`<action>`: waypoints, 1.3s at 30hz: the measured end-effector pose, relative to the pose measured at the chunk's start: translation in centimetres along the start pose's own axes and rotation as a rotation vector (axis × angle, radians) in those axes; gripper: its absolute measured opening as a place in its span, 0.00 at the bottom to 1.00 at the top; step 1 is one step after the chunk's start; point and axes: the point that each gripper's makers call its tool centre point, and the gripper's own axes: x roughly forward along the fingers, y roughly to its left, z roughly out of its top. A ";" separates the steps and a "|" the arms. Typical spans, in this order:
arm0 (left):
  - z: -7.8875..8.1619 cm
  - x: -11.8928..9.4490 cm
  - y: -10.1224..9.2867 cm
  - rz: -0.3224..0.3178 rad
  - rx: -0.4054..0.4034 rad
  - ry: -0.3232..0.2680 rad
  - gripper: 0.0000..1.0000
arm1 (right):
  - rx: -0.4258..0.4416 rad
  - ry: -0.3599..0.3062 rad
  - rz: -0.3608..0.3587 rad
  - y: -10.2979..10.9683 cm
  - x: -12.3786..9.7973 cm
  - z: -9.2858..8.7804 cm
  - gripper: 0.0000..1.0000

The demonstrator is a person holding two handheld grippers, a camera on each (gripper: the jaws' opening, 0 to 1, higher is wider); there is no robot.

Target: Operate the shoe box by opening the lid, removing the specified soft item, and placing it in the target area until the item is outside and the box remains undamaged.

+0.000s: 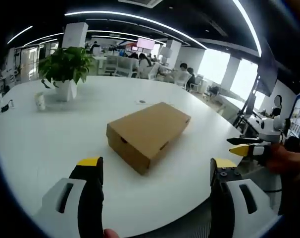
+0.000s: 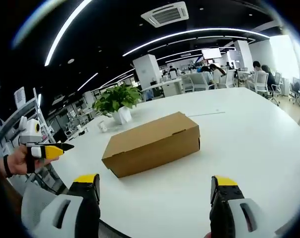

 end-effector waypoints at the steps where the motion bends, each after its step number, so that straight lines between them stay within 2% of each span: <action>1: 0.0 0.0 0.0 -0.001 0.001 0.000 0.89 | -0.001 0.001 0.000 0.0 0.0 0.0 0.92; 39: -0.2 0.0 0.4 0.007 -0.014 0.002 0.89 | -0.003 0.011 0.003 0.0 0.1 -0.2 0.92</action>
